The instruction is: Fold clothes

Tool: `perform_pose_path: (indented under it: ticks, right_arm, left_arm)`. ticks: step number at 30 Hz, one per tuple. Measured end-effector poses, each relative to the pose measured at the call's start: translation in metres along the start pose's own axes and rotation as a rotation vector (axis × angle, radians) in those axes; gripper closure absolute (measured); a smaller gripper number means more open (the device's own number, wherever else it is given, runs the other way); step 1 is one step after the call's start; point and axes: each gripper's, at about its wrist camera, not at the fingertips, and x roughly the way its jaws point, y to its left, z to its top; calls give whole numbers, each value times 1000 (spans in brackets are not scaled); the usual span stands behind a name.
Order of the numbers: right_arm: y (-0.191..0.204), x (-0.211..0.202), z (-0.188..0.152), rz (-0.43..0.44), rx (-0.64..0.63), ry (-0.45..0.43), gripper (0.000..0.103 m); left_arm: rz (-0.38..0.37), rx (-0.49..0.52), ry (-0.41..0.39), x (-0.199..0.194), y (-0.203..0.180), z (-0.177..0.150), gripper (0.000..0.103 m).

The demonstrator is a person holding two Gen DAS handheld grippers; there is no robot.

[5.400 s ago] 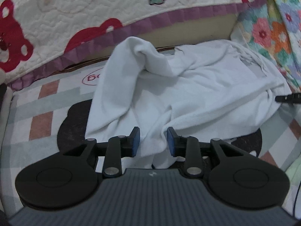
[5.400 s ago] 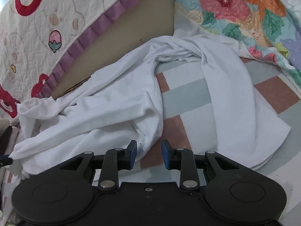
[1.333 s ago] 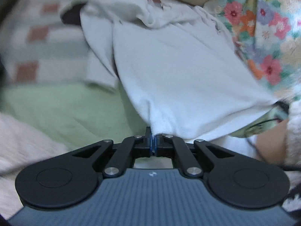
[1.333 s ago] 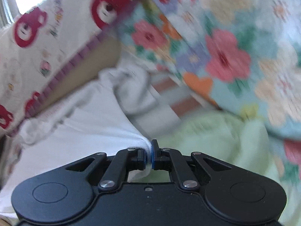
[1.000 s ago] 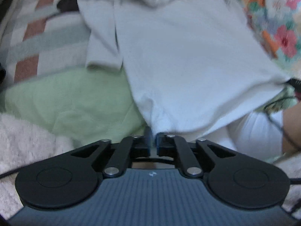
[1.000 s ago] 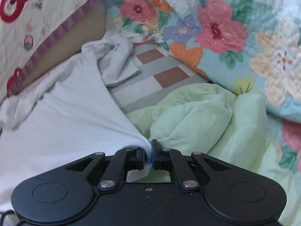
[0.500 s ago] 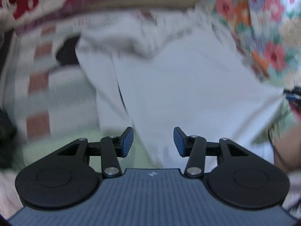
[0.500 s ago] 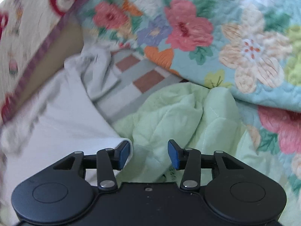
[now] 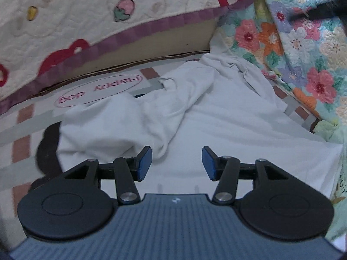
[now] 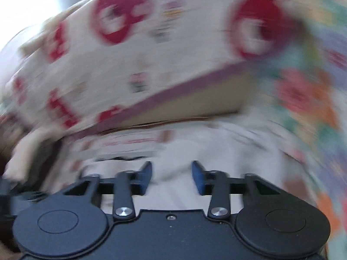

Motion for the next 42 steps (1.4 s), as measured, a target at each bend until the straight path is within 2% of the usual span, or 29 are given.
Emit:
perform_pose_path:
  ticks: [2, 4, 7, 8, 12, 13, 15, 16, 18, 19, 21, 22, 25, 26, 27, 28, 29, 30, 31, 34, 36, 39, 41, 42]
  right_arm:
    - [21, 34, 38, 63, -57, 71, 102]
    - [37, 77, 68, 76, -88, 124, 102]
    - [49, 159, 87, 41, -152, 218, 96]
    - [52, 186, 88, 27, -173, 248, 96]
    - [48, 269, 74, -29, -216, 348, 93]
    - [46, 281, 71, -34, -236, 361, 93]
    - [35, 304, 71, -42, -272, 389, 76]
    - [28, 314, 74, -47, -271, 402, 72]
    - [12, 331, 79, -51, -244, 420, 70]
    - [5, 339, 81, -51, -231, 429, 69]
    - [-3, 357, 81, -40, -207, 469, 58]
    - [-5, 364, 78, -27, -190, 488, 58]
    - [-5, 384, 63, 2, -190, 533, 57]
    - [-4, 389, 56, -34, -220, 542, 56]
    - [-4, 394, 50, -84, -247, 544, 56]
    - [-6, 395, 46, -118, -257, 535, 56]
    - [-9, 394, 43, -131, -256, 522, 62]
    - [-14, 390, 43, -105, -237, 500, 90]
    - [-18, 385, 45, -78, -219, 480, 92]
    - [-29, 357, 61, -64, -188, 365, 92]
    - [-37, 333, 81, -79, -164, 255, 92]
    - [-56, 303, 117, -116, -83, 95, 92]
    - [-64, 306, 125, -125, -34, 72, 92]
    - [-68, 310, 127, -134, -14, 66, 90]
  left_arm:
    - [3, 26, -23, 17, -1, 7, 53]
    - [16, 37, -47, 33, 0, 12, 53]
    - [3, 69, -32, 61, 6, 18, 54]
    - [-1, 79, -26, 71, 8, 20, 57]
    - [-179, -7, 82, 104, 19, 28, 64]
    - [-123, 7, 87, 110, 19, 30, 64]
    - [-11, 36, 98, 121, 18, 34, 64]
    - [45, 21, 109, 127, 24, 34, 64]
    - [60, -29, 133, 135, 37, 33, 61]
    - [30, -60, 150, 140, 43, 30, 61]
    - [-36, -102, 186, 149, 51, 24, 61]
    - [-58, -107, 199, 153, 52, 20, 60]
    - [-57, -114, 194, 158, 53, 18, 58]
    - [-55, -112, 190, 158, 53, 19, 62]
    - [-43, -84, 186, 157, 51, 22, 87]
    - [-32, -55, 181, 156, 50, 24, 101]
    - [-32, -7, 172, 153, 51, 33, 100]
    - [-31, 41, 163, 150, 51, 42, 101]
    - [-31, 88, 153, 147, 52, 51, 101]
    - [4, 121, 12, 132, 75, 99, 101]
    - [107, 209, -87, 139, 87, 124, 100]
    - [190, 211, -88, 177, 119, 155, 100]
    - [182, 152, -70, 201, 136, 167, 100]
    - [190, 145, -44, 215, 138, 169, 95]
